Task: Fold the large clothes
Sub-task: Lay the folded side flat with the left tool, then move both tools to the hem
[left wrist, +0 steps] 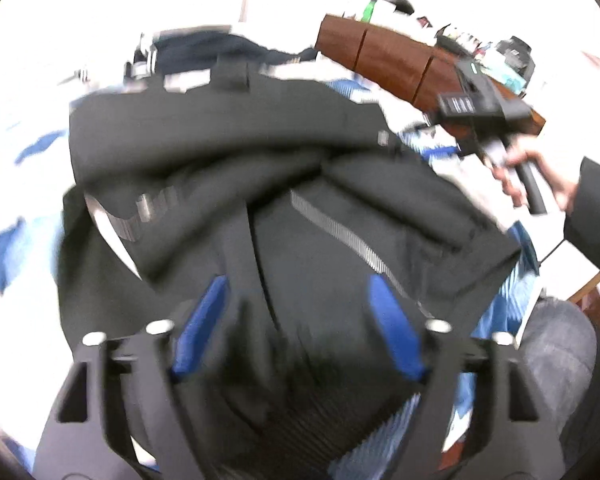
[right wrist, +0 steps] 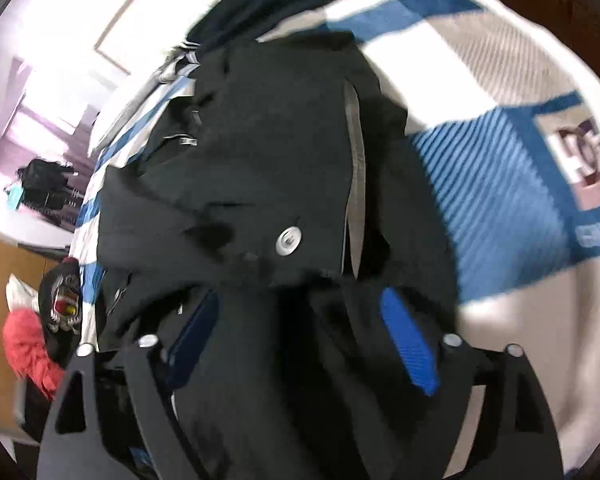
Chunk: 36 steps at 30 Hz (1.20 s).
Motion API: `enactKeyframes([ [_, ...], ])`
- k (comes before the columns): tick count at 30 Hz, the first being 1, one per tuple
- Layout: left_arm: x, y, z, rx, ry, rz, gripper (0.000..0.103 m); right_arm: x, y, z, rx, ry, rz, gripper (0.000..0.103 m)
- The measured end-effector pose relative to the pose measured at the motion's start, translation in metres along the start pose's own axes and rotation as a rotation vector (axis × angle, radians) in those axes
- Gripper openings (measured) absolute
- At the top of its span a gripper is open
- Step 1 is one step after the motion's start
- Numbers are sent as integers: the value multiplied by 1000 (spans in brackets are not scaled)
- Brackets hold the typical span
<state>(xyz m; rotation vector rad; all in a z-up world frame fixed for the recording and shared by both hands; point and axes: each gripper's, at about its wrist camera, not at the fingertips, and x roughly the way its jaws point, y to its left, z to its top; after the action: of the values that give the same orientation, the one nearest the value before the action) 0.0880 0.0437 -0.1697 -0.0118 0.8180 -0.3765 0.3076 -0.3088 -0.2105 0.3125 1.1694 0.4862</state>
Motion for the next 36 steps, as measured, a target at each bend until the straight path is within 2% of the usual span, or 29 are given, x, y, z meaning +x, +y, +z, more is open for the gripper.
enactKeyframes([
  [3,8,19,40,41,-19,69,82,-12,12,5,-29,-63,45,85],
  [5,29,48,77,24,-22,106,82,-9,24,14,-63,-95,60,82],
  [6,36,55,86,15,-17,110,82,-5,33,21,-93,-115,51,67],
  [7,52,69,103,-4,-6,125,76,1,38,27,-112,-117,29,56],
  [8,61,77,112,-10,-4,135,55,12,44,36,-136,-98,9,39],
  [9,72,85,121,-8,2,138,42,18,47,41,-149,-85,3,30],
  [10,87,93,129,-7,28,146,17,27,51,48,-169,-74,-10,27],
  [11,103,101,136,-17,55,155,8,35,52,56,-178,-70,-23,24],
  [13,126,114,144,-53,84,132,8,48,51,68,-186,-62,-48,18],
  [15,146,123,146,-73,116,119,1,58,48,80,-208,-69,-105,14],
  [16,154,123,145,-70,137,124,1,65,42,87,-213,-71,-152,13],
  [17,164,124,144,-61,169,124,1,72,34,93,-200,-57,-183,3],
  [18,171,124,142,-54,192,121,1,85,19,101,-163,-23,-197,0],
  [21,198,134,133,-52,282,102,1,118,-3,111,-106,64,-166,0],
  [26,218,151,122,-111,313,80,3,143,-11,121,-51,96,-153,0],
  [31,199,141,120,-132,292,102,2,123,-5,121,-33,124,-136,0],
  [32,191,136,119,-127,282,102,2,112,2,116,-46,112,-116,8],
  [34,172,122,116,-115,256,86,2,90,20,100,-99,98,-54,8],
  [36,156,106,108,-107,242,59,2,74,36,78,-155,77,-35,8],
])
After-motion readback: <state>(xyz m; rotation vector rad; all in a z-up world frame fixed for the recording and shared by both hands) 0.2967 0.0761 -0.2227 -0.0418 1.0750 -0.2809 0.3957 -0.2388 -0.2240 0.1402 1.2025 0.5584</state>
